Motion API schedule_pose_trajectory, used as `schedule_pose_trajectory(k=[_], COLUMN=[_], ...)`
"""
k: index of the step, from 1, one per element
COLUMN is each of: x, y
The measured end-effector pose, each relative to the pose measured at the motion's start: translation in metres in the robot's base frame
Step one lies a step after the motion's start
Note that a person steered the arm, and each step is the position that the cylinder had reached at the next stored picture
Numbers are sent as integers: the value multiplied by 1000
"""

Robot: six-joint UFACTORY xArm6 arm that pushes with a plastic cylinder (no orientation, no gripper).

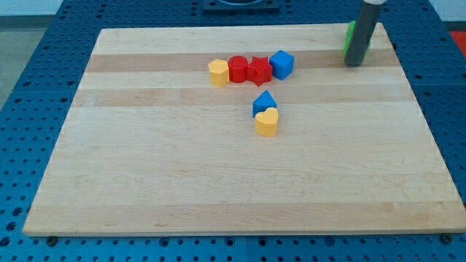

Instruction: Point your arm at red circle

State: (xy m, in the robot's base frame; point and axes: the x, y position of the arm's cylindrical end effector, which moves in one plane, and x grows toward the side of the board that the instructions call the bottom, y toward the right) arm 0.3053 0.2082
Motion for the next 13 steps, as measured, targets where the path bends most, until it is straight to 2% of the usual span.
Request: schedule_pose_trajectory(k=[3,5,6,8,11,13], x=[-8,48,53,50,23,4], y=[0,-10,-39,-101,-150,-153])
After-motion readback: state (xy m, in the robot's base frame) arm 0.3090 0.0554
